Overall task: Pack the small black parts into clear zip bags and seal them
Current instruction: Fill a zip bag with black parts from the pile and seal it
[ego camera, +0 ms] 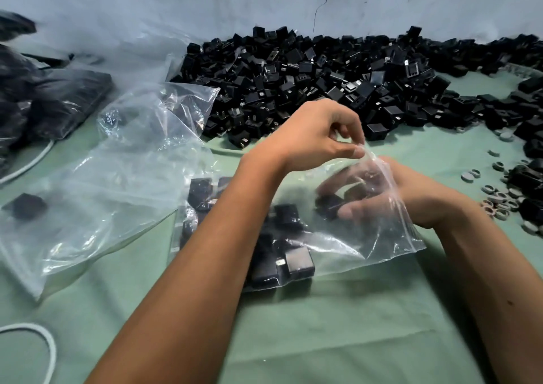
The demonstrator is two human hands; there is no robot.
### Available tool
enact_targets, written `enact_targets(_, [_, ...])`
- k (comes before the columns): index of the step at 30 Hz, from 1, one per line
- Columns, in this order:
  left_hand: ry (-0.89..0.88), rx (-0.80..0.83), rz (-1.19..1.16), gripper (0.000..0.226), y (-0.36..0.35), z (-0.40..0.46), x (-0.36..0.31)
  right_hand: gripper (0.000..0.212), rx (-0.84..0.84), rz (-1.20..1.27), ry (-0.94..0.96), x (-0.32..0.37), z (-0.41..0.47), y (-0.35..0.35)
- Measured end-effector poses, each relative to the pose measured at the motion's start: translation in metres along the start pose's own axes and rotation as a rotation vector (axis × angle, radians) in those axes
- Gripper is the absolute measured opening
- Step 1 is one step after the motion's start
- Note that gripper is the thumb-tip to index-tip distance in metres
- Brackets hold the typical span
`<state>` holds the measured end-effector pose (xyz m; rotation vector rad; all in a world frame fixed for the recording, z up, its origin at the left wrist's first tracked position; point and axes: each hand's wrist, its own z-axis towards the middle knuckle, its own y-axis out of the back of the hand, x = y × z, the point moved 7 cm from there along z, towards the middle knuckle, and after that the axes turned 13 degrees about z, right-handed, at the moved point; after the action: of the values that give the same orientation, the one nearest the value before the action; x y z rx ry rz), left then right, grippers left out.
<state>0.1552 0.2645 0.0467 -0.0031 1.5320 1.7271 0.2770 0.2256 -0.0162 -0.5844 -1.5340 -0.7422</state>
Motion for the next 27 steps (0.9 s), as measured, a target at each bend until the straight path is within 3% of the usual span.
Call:
enact_targets(4, [-0.041,-0.023,0.021,0.009,-0.001,0.001,-0.012,0.025,-0.127,0.005,0.046,-0.002,0.012,-0.006])
enact_targets(9, [-0.037,-0.072,-0.013,0.010,0.005,0.000,-0.011,0.028,-0.243,0.006,0.021,-0.009,0.018,-0.018])
enact_targets(13, [-0.046,-0.068,-0.024,0.010,0.002,0.000,-0.012,0.012,-0.375,-0.034,-0.023,-0.019,0.028,-0.016])
enact_targets(15, [-0.029,-0.045,-0.026,0.008,0.001,0.000,-0.008,0.024,-0.360,-0.069,0.007,-0.016,0.029,-0.017])
enact_targets(19, [0.117,-0.079,0.038,0.008,0.017,-0.006,0.028,0.035,-0.095,-0.084,0.019,-0.014,0.021,-0.032])
enact_targets(24, [0.466,-0.065,0.347,0.012,0.048,-0.034,0.100,0.030,-0.182,-0.029,-0.010,-0.024,0.027,-0.030])
enact_targets(27, [0.571,0.037,0.355,0.015,0.049,-0.049,0.124,0.026,-0.270,-0.076,-0.014,-0.022,0.025,-0.025])
